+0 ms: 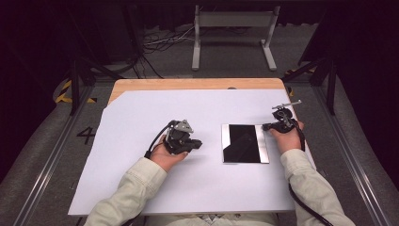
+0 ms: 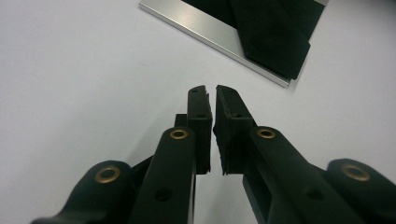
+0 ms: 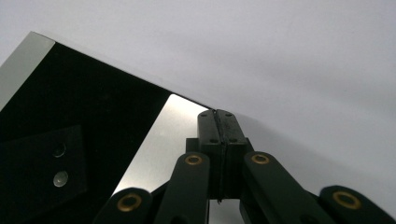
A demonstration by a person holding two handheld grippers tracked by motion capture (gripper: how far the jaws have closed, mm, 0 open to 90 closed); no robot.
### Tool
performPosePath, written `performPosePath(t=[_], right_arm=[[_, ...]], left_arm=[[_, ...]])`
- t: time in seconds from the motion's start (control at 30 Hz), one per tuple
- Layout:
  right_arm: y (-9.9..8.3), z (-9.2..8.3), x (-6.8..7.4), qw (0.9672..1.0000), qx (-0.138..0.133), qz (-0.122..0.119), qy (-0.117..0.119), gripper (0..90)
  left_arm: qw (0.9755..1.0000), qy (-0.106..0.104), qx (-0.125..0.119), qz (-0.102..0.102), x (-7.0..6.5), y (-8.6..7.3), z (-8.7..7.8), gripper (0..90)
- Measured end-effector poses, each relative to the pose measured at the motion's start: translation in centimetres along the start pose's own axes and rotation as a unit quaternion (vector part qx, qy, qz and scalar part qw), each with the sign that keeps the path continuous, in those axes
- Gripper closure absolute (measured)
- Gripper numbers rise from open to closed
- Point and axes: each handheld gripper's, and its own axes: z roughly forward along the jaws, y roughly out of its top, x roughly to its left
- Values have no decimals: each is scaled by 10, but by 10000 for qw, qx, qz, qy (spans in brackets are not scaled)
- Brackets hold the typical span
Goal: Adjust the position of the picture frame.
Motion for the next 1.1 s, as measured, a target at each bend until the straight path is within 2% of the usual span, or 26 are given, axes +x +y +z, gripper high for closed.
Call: performPosePath(t=[0.13, 0.2, 0.3, 0.47, 0.53, 0.63, 0.77, 0.8, 1.1], right_arm=[[4, 2, 1, 10000, 40, -37, -83, 900], [6, 6, 4, 9999, -6, -102, 31, 900], [9, 9, 9, 9998, -9, -182, 40, 900], [21, 21, 27, 9988, 69, -465, 145, 900], [23, 22, 30, 9986, 78, -510, 148, 900], [31, 31, 47, 9969, 121, -733, 255, 900], [34, 36, 56, 9959, 146, -831, 329, 900], [37, 39, 63, 9947, 176, -934, 386, 900], [42, 49, 91, 9891, 206, -1288, 687, 900]], left_arm=[[9999, 33, -60, -98, 3, -2, -3, 823], [9999, 43, -44, -124, 3, -3, -3, 817], [9999, 45, -46, -126, 3, -4, -4, 814], [9999, 38, -52, -115, 5, -4, -6, 795], [9999, 27, -42, -155, 6, -5, -6, 791], [9997, 45, -26, -238, 8, -7, -6, 779], [9997, 41, -18, -253, 8, -9, -7, 771], [9996, 53, -27, -291, 9, -11, -8, 759], [9991, 91, -21, -406, 14, -19, -14, 741]])
